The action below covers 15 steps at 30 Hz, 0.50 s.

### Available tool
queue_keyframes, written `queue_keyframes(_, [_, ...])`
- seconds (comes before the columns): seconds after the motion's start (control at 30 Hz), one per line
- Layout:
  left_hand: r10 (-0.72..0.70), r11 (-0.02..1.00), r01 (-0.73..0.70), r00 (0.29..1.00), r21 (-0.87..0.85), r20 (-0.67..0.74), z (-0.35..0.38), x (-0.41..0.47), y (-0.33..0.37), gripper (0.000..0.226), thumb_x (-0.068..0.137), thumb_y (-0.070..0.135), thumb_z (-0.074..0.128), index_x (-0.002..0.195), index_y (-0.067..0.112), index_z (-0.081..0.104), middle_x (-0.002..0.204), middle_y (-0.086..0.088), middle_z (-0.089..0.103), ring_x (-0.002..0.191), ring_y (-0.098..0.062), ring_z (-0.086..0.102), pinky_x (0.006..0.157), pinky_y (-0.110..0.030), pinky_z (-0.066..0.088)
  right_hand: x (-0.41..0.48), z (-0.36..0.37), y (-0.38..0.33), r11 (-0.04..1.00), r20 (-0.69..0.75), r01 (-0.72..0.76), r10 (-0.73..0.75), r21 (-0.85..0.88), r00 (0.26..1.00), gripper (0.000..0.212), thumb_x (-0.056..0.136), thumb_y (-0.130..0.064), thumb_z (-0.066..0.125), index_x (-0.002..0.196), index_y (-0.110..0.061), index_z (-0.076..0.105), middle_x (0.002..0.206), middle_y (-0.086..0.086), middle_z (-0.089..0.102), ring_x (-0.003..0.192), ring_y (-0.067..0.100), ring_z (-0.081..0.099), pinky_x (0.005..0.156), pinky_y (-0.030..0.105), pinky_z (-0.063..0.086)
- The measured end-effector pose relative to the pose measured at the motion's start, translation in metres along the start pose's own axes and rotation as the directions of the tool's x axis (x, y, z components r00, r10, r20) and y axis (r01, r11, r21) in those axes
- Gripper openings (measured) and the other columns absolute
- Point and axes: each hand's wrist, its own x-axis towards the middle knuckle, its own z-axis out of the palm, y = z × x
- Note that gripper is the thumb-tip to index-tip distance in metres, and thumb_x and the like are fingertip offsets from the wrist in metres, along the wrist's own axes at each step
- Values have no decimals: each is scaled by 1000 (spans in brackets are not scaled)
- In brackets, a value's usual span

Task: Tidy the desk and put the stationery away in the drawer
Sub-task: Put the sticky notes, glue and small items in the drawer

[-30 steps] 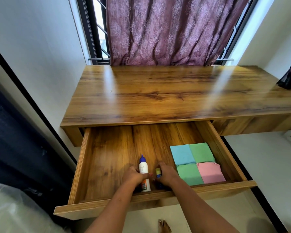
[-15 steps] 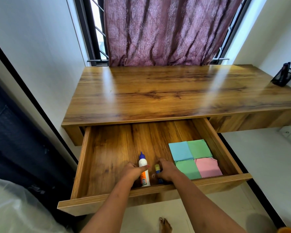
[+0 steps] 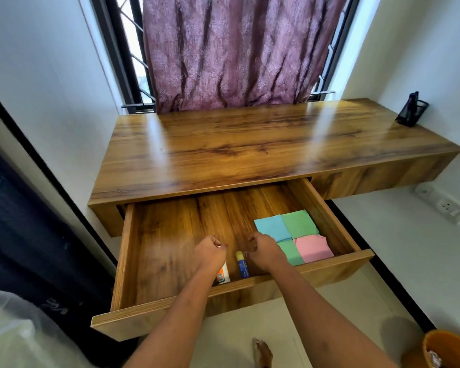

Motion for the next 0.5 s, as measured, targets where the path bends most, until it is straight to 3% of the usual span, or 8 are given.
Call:
queue_keyframes(0.13, [239,968,-237,971,88,-20,18,-22,33,4,87,25,62,87,22,59,96,1,66,85,-13,59,59,-20,40,-18,-18,16,997,-189,9,5,74,982,32,90,-22,61,121,-20,54,122,3,61,109,22,59,92,33,51])
queue_keyframes(0.27, [449,880,-445,893,167,15,53,-49,68,16,87,28,63,99,19,60,104,0,65,95,-18,60,71,-28,48,-40,-45,50,989,-420,39,24,140,907,19,91,-18,56,109,-13,59,108,6,65,97,21,60,83,31,48])
queue_keyframes(0.37, [588,779,-585,806,226,62,90,-75,94,17,86,28,62,99,18,57,106,-1,63,100,-22,58,79,-34,48,-65,-66,92,973,-549,19,114,231,828,15,89,-12,55,102,-8,62,100,9,65,92,23,59,76,29,44])
queue_keyframes(0.43, [676,701,-680,730,215,107,120,-98,110,15,85,26,61,95,17,57,101,-3,63,97,-25,57,77,-37,46,-88,-76,130,959,-581,-66,220,274,784,14,90,-15,54,101,-10,61,98,7,64,89,23,58,69,26,37])
queue_keyframes(0.5, [761,597,-778,627,198,169,154,-126,121,12,84,25,62,91,16,58,96,-6,63,91,-28,58,73,-39,46,-113,-80,173,927,-588,-166,344,335,732,12,90,-19,52,99,-14,59,96,6,64,86,24,58,68,31,41])
